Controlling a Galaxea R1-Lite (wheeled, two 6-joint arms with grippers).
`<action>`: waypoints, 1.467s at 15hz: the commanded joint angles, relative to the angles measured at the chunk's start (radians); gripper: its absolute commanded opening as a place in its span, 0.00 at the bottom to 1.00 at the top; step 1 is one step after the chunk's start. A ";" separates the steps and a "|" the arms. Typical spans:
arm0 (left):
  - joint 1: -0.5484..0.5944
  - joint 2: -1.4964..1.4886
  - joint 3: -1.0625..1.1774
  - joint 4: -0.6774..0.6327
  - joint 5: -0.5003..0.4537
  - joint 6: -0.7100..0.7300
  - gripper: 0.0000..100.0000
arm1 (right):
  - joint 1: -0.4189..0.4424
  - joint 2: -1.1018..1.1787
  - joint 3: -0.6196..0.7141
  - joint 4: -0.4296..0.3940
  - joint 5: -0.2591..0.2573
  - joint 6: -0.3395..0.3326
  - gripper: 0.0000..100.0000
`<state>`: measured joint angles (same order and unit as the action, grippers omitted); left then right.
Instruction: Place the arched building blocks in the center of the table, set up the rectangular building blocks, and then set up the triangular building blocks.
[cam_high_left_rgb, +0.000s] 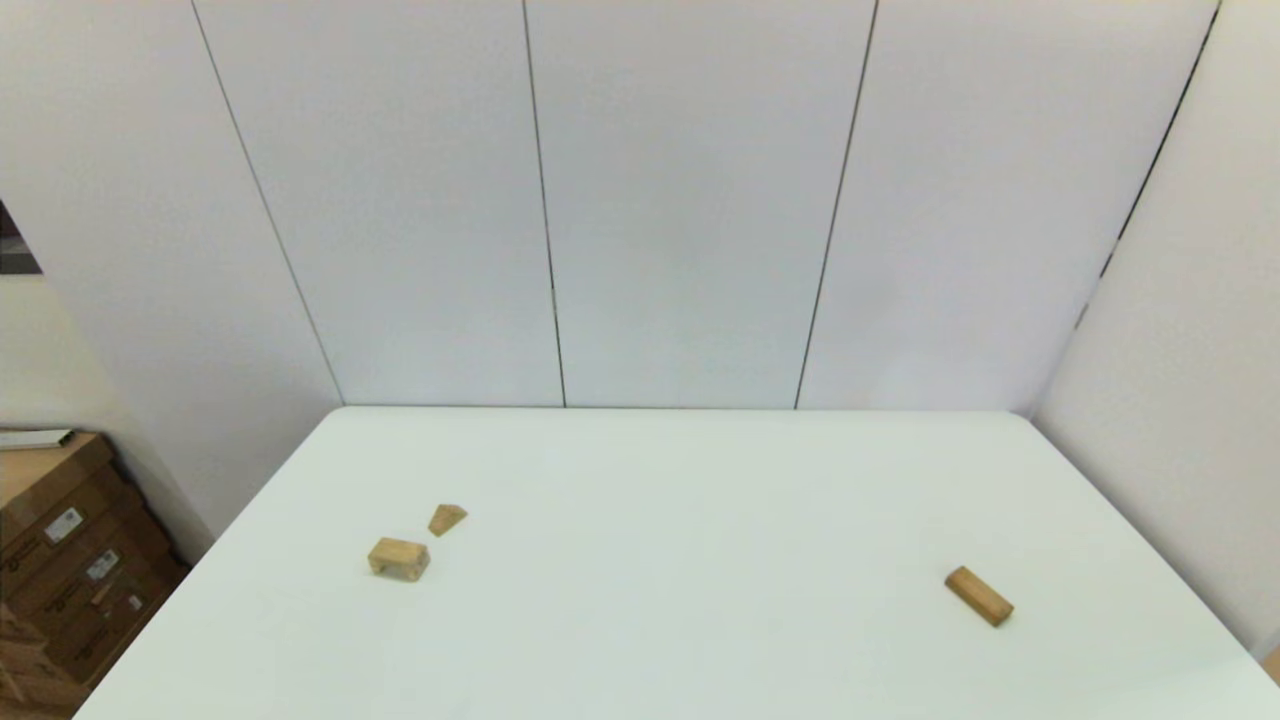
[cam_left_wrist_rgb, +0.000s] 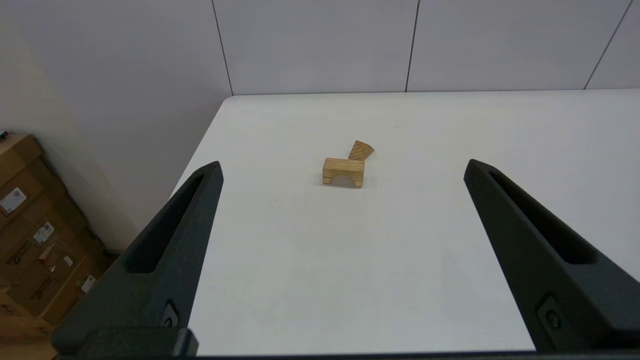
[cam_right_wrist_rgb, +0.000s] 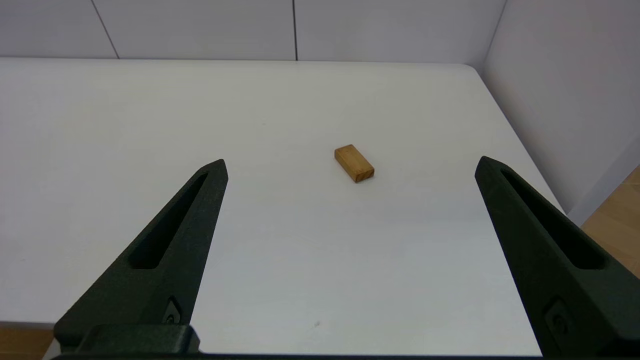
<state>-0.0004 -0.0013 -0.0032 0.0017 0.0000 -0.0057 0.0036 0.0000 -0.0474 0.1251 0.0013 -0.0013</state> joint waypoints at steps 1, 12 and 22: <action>0.000 0.001 0.000 0.000 0.000 0.000 1.00 | 0.001 0.000 0.000 0.001 0.000 0.000 1.00; 0.000 0.126 -0.173 0.118 0.014 0.009 1.00 | -0.001 0.000 0.000 0.001 0.000 0.000 1.00; -0.013 1.228 -0.571 0.113 0.006 -0.392 1.00 | 0.001 0.000 0.000 0.001 0.000 0.000 1.00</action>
<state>-0.0017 0.8679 -0.4506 0.1123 0.0081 -0.2423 0.0043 0.0004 -0.0479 0.1251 0.0013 -0.0013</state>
